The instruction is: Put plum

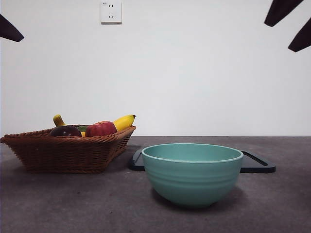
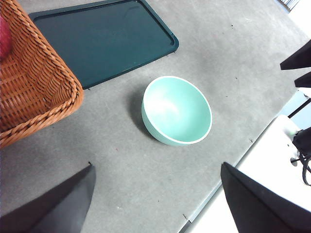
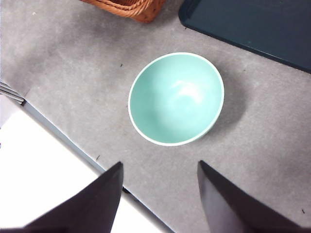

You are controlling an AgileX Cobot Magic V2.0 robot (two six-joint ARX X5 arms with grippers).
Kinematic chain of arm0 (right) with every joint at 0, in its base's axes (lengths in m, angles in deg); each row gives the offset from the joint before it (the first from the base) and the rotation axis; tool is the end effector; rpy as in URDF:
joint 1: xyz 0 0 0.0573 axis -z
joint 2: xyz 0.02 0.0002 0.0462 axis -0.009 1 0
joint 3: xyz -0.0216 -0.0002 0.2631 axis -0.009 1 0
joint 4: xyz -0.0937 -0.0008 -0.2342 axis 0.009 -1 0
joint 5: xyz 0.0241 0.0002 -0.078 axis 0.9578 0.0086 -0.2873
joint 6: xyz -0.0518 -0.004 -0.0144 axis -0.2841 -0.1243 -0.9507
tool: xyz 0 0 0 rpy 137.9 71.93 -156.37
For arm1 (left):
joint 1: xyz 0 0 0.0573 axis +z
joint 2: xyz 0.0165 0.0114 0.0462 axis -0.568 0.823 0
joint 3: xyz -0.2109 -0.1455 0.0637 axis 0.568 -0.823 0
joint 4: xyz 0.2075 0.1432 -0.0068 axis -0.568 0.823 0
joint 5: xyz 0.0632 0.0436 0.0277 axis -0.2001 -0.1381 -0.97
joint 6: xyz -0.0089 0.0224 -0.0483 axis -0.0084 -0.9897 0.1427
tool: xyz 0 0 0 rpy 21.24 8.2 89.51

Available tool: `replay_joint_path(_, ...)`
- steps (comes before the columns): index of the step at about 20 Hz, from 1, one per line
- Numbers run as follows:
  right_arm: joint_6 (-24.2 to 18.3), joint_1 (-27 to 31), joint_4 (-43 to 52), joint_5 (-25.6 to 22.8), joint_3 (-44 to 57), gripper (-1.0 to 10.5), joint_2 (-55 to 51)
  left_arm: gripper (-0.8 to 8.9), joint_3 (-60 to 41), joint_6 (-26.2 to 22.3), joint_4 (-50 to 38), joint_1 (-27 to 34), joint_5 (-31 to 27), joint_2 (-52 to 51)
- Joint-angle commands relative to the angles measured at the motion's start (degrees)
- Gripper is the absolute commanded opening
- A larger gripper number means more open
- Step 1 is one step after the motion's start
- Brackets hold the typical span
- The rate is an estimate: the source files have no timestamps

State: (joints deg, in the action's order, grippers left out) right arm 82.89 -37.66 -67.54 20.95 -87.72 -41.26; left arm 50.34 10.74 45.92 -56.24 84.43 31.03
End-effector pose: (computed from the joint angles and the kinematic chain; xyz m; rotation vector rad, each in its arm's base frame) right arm 0.1047 0.0912 0.2934 0.1168 0.9270 0.7191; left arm 0.1284 -0.0666 0.3066 -0.0710 0.7393 -0.8616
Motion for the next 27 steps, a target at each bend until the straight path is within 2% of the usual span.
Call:
replay_joint_path(1, 0.13, -0.44, 0.63, 0.13, -0.83, 2.4, 0.33, 4.05, 1.01, -0.09, -0.44, -0.24, 0.37, 0.24)
replay_joint_path(9, -0.07, -0.44, 0.61, -0.02, -0.83, 2.4, 0.42, 3.98, 1.01, -0.07, -0.44, -0.24, 0.37, 0.24)
replay_joint_path(11, -0.07, -0.44, 0.61, 0.0, -0.83, 2.4, 0.42, 2.99, 1.01, -0.04, -0.42, -0.24, 0.37, 0.24)
replay_joint_path(12, -0.07, -0.44, 0.61, -0.02, -0.83, 1.6, 0.42, 1.94, 1.01, -0.04, -0.44, -0.24, 0.37, 0.24)
replay_joint_path(13, -0.13, -0.44, 0.61, -0.07, -0.85, 0.4, 0.42, 0.89, 1.01, -0.04, -0.44, -0.24, 0.37, 0.24)
replay_joint_path(14, -0.37, -0.44, 0.61, -0.22, -0.83, 0.1, 0.42, -0.01, 1.01, -0.04, -0.44, -0.24, 0.37, 0.24)
replay_joint_path(27, -1.14, -0.44, 0.68, -0.48, -0.83, 0.1, 0.39, 0.09, 1.01, -0.07, -0.55, -0.24, 0.37, 0.24)
